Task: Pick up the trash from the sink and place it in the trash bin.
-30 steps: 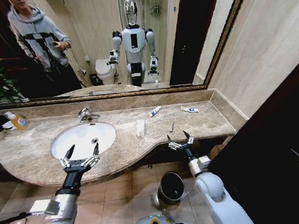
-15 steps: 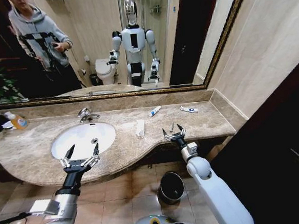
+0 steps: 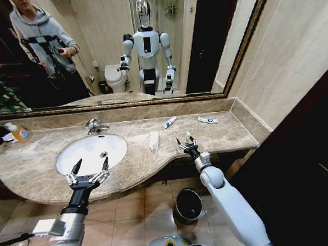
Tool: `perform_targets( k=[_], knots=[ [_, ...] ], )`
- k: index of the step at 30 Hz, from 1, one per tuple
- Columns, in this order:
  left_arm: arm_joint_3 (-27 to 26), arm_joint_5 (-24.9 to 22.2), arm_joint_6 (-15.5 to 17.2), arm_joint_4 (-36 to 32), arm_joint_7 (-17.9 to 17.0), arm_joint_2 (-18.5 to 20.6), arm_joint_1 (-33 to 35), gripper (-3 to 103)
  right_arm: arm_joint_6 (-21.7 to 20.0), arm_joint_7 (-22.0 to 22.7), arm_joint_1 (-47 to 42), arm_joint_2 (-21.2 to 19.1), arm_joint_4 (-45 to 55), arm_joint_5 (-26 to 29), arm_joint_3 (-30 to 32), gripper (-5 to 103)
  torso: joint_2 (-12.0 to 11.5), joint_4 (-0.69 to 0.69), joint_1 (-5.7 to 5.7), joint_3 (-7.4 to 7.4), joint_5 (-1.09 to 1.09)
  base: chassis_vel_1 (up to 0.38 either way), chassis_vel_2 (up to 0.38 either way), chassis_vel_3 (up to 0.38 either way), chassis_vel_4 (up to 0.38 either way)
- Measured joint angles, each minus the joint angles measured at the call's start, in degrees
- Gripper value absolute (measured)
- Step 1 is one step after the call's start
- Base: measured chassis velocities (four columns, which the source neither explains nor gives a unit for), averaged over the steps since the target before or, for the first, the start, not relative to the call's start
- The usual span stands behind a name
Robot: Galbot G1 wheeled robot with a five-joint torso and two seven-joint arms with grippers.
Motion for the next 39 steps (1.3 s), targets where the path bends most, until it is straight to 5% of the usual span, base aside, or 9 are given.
perform_targets(
  k=[8,9,11,12,14,15,19,39],
  knots=[
    [0.0,0.0,0.0,0.0,0.0,0.0,0.0,100,0.6,0.0,-0.2,-0.5,-0.2,0.0,0.7,41,0.0,0.00,-0.01,0.00,0.00,0.000,0.000,0.000,0.000],
    [0.0,0.0,0.0,0.0,0.0,0.0,0.0,100,0.7,0.0,-0.2,-0.6,-0.2,0.0,0.8,30,0.0,0.00,-0.01,0.00,0.00,0.000,0.000,0.000,0.000],
    [0.0,0.0,0.0,0.0,0.0,0.0,0.0,100,0.7,0.0,-0.2,-0.6,-0.2,0.0,0.9,30,0.0,0.00,-0.01,0.00,0.00,0.000,0.000,0.000,0.000],
    [0.0,0.0,0.0,0.0,0.0,0.0,0.0,100,0.8,0.0,-0.2,-0.6,-0.2,-0.1,1.0,20,0.0,0.00,-0.01,0.00,0.00,0.000,0.000,0.000,0.000],
    [0.0,0.0,0.0,0.0,0.0,0.0,0.0,100,0.8,0.0,-0.3,-0.6,-0.2,-0.1,1.0,20,0.0,0.00,-0.01,0.00,0.00,0.000,0.000,0.000,0.000],
    [0.0,0.0,0.0,0.0,0.0,0.0,0.0,100,0.9,0.0,-0.3,-0.6,-0.2,-0.1,1.0,9,0.0,0.00,-0.01,0.00,0.00,0.000,0.000,0.000,0.000],
    [0.0,0.0,0.0,0.0,0.0,0.0,0.0,100,0.9,0.0,-0.5,-0.6,0.1,-0.1,1.0,3,0.0,0.00,-0.01,0.00,0.00,0.000,0.000,0.000,0.000],
    [0.0,0.0,0.0,0.0,0.0,0.0,0.0,100,1.1,0.0,-5.9,-2.6,6.8,0.0,5.1,1,0.0,0.00,0.00,0.00,0.01,0.000,0.000,0.000,0.000]
  ],
)
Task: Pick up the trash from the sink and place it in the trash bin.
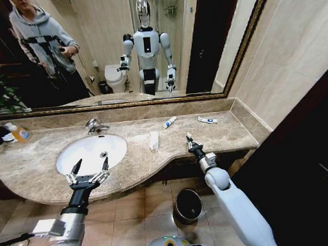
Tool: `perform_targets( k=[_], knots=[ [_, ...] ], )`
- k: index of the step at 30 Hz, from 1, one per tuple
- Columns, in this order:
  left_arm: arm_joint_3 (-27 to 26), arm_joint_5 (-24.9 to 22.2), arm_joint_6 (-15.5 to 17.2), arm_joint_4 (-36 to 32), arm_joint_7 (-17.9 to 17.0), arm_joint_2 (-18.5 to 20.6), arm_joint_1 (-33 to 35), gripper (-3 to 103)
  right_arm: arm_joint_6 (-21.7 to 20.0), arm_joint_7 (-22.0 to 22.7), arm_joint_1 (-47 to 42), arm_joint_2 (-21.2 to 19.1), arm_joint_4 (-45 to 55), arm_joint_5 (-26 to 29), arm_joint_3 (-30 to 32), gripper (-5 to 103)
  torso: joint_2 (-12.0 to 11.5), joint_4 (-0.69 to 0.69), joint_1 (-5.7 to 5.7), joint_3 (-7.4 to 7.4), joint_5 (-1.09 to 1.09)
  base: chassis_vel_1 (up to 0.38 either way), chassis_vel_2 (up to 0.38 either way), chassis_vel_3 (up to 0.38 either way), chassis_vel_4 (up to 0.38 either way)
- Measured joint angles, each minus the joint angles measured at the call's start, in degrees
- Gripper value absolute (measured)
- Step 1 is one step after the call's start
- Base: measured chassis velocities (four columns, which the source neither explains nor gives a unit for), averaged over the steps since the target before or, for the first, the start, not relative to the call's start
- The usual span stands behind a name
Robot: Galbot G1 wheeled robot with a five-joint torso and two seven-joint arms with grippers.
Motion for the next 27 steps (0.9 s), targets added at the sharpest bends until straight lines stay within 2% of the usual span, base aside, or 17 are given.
perform_targets(
  k=[4,7,9,12,13,15,18,22,26,27],
  knots=[
    [0.0,0.0,0.0,0.0,0.0,0.0,0.0,100,1.2,-0.7,-5.6,-1.2,4.3,-0.1,1.8,1,0.0,-0.01,0.00,0.00,0.01,0.000,0.000,0.000,0.000],
    [0.0,0.0,0.0,0.0,0.0,0.0,0.0,100,5.5,-1.8,-13.5,0.4,8.5,-3.4,6.8,1,0.0,0.00,0.00,-0.01,-0.01,0.000,0.000,0.000,0.000],
    [0.0,0.0,0.0,0.0,0.0,0.0,0.0,100,6.5,-2.0,-15.4,1.0,9.2,-4.0,7.7,1,0.0,-0.01,0.00,-0.01,0.00,0.000,0.000,0.000,0.000],
    [0.0,0.0,0.0,0.0,0.0,0.0,0.0,100,8.1,-2.3,-23.7,2.0,12.3,-2.1,9.2,1,0.0,-0.01,0.00,-0.01,0.00,0.000,0.000,0.000,0.000],
    [0.0,0.0,0.0,0.0,0.0,0.0,0.0,100,8.1,-2.3,-23.7,2.0,12.3,-2.1,9.2,1,0.0,-0.01,0.00,-0.01,0.00,0.000,0.000,0.000,0.000],
    [0.0,0.0,0.0,0.0,0.0,0.0,0.0,100,10.5,-2.4,-28.3,2.6,12.1,-2.1,9.2,1,0.0,-0.01,-0.01,-0.01,0.00,0.000,0.000,0.000,0.000],
    [0.0,0.0,0.0,0.0,0.0,0.0,0.0,100,11.6,-2.4,-30.4,2.9,10.7,-2.2,8.7,1,0.0,-0.02,-0.01,-0.01,-0.02,0.000,0.000,0.000,0.000],
    [0.0,0.0,0.0,0.0,0.0,0.0,0.0,100,12.4,-2.3,-30.6,4.2,3.3,-3.9,6.2,1,0.0,-0.01,-0.01,-0.01,-0.01,0.000,0.000,0.000,0.000],
    [0.0,0.0,0.0,0.0,0.0,0.0,0.0,100,13.0,-2.3,-23.8,6.3,-10.8,-9.8,3.8,1,0.0,-0.01,0.00,0.00,0.00,0.000,0.000,0.000,0.000],
    [0.0,0.0,0.0,0.0,0.0,0.0,0.0,100,13.0,-2.3,-23.8,6.3,-10.8,-9.8,3.8,1,0.0,-0.01,0.00,0.00,0.00,0.000,0.000,0.000,0.000]
  ],
)
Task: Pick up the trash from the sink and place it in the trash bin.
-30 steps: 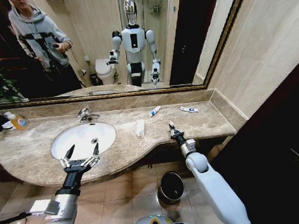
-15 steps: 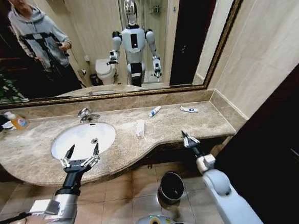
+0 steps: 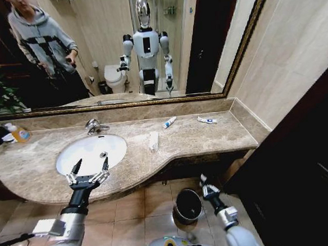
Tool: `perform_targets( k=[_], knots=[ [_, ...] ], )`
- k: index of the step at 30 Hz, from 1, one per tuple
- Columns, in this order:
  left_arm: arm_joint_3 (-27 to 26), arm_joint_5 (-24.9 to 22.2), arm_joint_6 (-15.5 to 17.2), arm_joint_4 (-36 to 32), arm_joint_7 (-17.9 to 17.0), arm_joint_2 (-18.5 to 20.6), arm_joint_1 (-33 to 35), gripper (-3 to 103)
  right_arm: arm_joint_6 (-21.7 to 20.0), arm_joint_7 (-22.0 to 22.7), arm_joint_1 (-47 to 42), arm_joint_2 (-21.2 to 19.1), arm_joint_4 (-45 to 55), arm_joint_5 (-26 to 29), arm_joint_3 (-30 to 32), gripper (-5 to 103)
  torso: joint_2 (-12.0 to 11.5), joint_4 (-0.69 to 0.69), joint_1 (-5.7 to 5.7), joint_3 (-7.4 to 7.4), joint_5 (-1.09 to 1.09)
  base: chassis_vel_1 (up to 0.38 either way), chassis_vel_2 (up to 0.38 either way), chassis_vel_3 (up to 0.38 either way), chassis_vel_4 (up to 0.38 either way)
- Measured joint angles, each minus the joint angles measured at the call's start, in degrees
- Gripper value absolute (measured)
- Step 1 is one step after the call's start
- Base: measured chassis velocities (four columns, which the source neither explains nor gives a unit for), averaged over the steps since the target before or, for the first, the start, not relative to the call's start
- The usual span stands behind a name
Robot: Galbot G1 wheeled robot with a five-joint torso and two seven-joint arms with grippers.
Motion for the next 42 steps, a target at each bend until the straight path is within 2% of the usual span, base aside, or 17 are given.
perform_targets(
  k=[2,4,6,11,20,23,24,27,30,31,33,35,36,37,40,41,42],
  knots=[
    [0.0,0.0,0.0,0.0,0.0,0.0,0.0,100,-0.2,-0.6,5.1,1.6,-8.9,-4.3,-1.0,1,0.0,0.01,0.01,0.00,-0.01,0.000,0.000,0.000,0.000],
    [0.0,0.0,0.0,0.0,0.0,0.0,0.0,100,-0.3,-0.8,6.2,1.9,-10.9,-5.2,-1.2,1,0.0,0.01,0.01,0.00,-0.01,0.000,0.000,0.000,0.000],
    [0.0,0.0,0.0,0.0,0.0,0.0,0.0,100,-0.8,-1.8,10.7,2.8,-18.8,-8.3,-2.0,1,0.0,0.01,0.01,0.00,-0.01,0.000,0.000,0.000,0.000],
    [0.0,0.0,0.0,0.0,0.0,0.0,0.0,100,-0.5,-2.5,18.1,4.3,-31.3,-12.6,-2.5,1,0.0,0.01,0.01,0.00,-0.02,0.000,0.000,0.000,0.000],
    [0.0,0.0,0.0,0.0,0.0,0.0,0.0,100,1.1,-1.9,23.9,6.3,-41.6,-16.5,-2.0,1,0.0,0.01,0.01,0.01,0.00,0.000,0.000,0.000,0.000],
    [0.0,0.0,0.0,0.0,0.0,0.0,0.0,100,1.8,-1.4,24.5,6.6,-43.4,-17.1,-1.7,-3,0.0,0.01,0.01,0.01,-0.01,0.000,0.000,0.000,0.000],
    [0.0,0.0,0.0,0.0,0.0,0.0,0.0,100,2.4,-0.8,24.6,6.6,-44.4,-17.5,-1.5,8,0.0,0.00,0.01,0.00,-0.01,0.000,0.000,0.000,0.000],
    [0.0,0.0,0.0,0.0,0.0,0.0,0.0,100,2.6,-0.4,24.6,6.6,-44.7,-17.6,-1.4,13,0.0,0.00,0.01,0.00,-0.01,0.000,0.000,0.000,0.000],
    [0.0,0.0,0.0,0.0,0.0,0.0,0.0,100,2.7,0.2,24.2,6.6,-44.5,-17.5,-1.2,29,0.0,0.00,0.01,0.00,-0.01,0.000,0.000,0.000,0.000],
    [0.0,0.0,0.0,0.0,0.0,0.0,0.0,100,2.7,0.2,24.2,6.6,-44.5,-17.5,-1.2,29,0.0,0.00,0.01,0.00,-0.01,0.000,0.000,0.000,0.000],
    [0.0,0.0,0.0,0.0,0.0,0.0,0.0,100,2.7,0.2,23.9,6.4,-44.1,-17.4,-1.1,40,0.0,0.00,0.01,0.00,-0.01,0.000,0.000,0.000,0.000],
    [0.0,0.0,0.0,0.0,0.0,0.0,0.0,100,2.7,0.3,23.8,6.4,-43.8,-17.4,-1.1,40,0.0,0.00,0.01,0.00,-0.01,0.000,0.000,0.000,0.000],
    [0.0,0.0,0.0,0.0,0.0,0.0,0.0,100,2.7,0.3,23.5,6.3,-43.4,-17.3,-1.1,50,0.0,0.00,0.01,0.00,-0.01,0.000,0.000,0.000,0.000],
    [0.0,0.0,0.0,0.0,0.0,0.0,0.0,100,2.7,0.4,23.2,6.2,-43.0,-17.3,-1.1,56,0.0,0.00,0.01,0.00,-0.01,0.000,0.000,0.000,0.000],
    [0.0,0.0,0.0,0.0,0.0,0.0,0.0,100,2.6,0.5,22.8,6.2,-42.4,-17.2,-1.1,61,0.0,0.00,0.01,0.00,-0.01,0.000,0.000,0.000,0.000],
    [0.0,0.0,0.0,0.0,0.0,0.0,0.0,100,2.6,0.5,22.6,6.2,-42.1,-17.2,-1.1,73,0.0,0.00,0.01,0.00,-0.01,0.000,0.000,0.000,0.000],
    [0.0,0.0,0.0,0.0,0.0,0.0,0.0,100,2.6,0.5,22.6,6.2,-42.1,-17.2,-1.1,73,0.0,0.00,0.01,0.00,-0.01,0.000,0.000,0.000,0.000]
  ],
)
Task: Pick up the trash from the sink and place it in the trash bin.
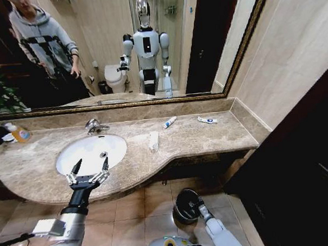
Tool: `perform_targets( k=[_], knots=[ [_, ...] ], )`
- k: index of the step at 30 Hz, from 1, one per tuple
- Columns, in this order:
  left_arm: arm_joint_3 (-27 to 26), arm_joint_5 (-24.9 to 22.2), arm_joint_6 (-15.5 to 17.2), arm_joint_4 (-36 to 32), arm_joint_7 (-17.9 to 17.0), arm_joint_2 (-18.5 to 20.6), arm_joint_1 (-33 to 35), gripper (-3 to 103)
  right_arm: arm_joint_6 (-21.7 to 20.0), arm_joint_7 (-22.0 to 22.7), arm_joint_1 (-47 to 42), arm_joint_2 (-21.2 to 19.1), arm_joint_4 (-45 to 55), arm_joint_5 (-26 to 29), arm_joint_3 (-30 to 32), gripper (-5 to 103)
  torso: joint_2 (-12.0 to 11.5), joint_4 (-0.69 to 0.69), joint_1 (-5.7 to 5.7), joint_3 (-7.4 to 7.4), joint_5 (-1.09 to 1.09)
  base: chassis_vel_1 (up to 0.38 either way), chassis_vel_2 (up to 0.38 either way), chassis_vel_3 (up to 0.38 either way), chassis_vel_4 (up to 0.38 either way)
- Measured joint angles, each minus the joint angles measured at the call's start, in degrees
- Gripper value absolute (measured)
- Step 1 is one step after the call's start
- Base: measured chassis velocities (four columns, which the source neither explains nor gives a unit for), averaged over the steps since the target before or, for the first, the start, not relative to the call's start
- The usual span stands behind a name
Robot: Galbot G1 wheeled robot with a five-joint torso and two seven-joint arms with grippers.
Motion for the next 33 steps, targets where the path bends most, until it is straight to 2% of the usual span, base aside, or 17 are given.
perform_targets(
  k=[1,3,6,9,11,13,15,16,19,21,23,24,27,33],
  knots=[
    [0.0,0.0,0.0,0.0,0.0,0.0,0.0,100,-0.1,0.0,-0.2,0.0,0.4,0.0,0.0,78,0.0,0.00,0.00,0.00,0.00,0.000,0.000,0.000,0.000],
    [0.0,0.0,0.0,0.0,0.0,0.0,0.0,100,-0.1,0.0,-0.4,0.0,0.7,0.0,0.0,78,0.0,0.00,0.00,0.00,0.00,0.000,0.000,0.000,0.000],
    [0.0,0.0,0.0,0.0,0.0,0.0,0.0,100,-0.4,0.0,-1.2,0.0,1.9,0.2,0.0,94,0.0,0.00,0.00,0.00,0.00,0.000,0.000,0.000,0.000],
    [0.0,0.0,0.0,0.0,0.0,0.0,0.0,100,-0.9,0.0,-2.5,-0.4,3.9,1.3,0.0,99,0.0,0.00,0.00,0.00,0.00,0.000,0.000,0.000,0.000],
    [0.0,0.0,0.0,0.0,0.0,0.0,0.0,100,-1.8,0.2,-5.0,-1.2,8.5,4.4,0.0,100,0.0,0.00,0.00,0.00,0.01,0.000,0.000,0.000,0.000],
    [0.0,0.0,0.0,0.0,0.0,0.0,0.0,100,-2.1,0.3,-5.6,-1.5,9.8,5.2,0.0,100,0.0,0.00,0.00,0.00,0.01,0.000,0.000,0.000,0.000],
    [0.0,0.0,0.0,0.0,0.0,0.0,0.0,100,-3.4,0.7,-9.2,-2.8,17.4,11.4,0.7,100,0.0,-0.01,0.00,0.00,0.01,0.000,0.000,0.000,0.000],
    [0.0,0.0,0.0,0.0,0.0,0.0,0.0,100,-3.4,0.7,-9.2,-2.8,17.4,11.4,0.7,100,0.0,-0.01,0.00,0.00,0.01,0.000,0.000,0.000,0.000],
    [0.0,0.0,0.0,0.0,0.0,0.0,0.0,100,-4.1,2.2,-12.1,-3.8,24.0,20.1,3.0,100,0.0,0.00,-0.01,0.00,0.01,0.000,0.000,0.000,0.000],
    [0.0,0.0,0.0,0.0,0.0,0.0,0.0,100,-4.2,2.8,-12.7,-3.8,25.5,21.6,3.7,100,0.0,0.00,-0.01,0.00,0.02,0.000,0.000,0.000,0.000],
    [0.0,0.0,0.0,0.0,0.0,0.0,0.0,100,-5.8,4.4,-16.0,-3.8,33.5,27.1,6.6,100,0.0,0.00,-0.01,0.00,0.00,0.000,0.000,0.000,0.000],
    [0.0,0.0,0.0,0.0,0.0,0.0,0.0,100,-5.8,4.4,-16.0,-3.8,33.5,27.1,6.6,100,0.0,0.00,-0.01,0.00,0.00,0.000,0.000,0.000,0.000],
    [0.0,0.0,0.0,0.0,0.0,0.0,0.0,100,-8.3,3.7,-20.6,-3.9,42.8,31.1,9.9,100,0.0,0.00,-0.01,-0.01,0.01,0.000,0.000,0.000,0.000],
    [0.0,0.0,0.0,0.0,0.0,0.0,0.0,100,-9.2,3.4,-25.9,-3.7,52.5,32.6,13.6,100,0.0,0.00,-0.01,-0.01,0.00,0.000,0.000,0.000,0.000]
  ],
)
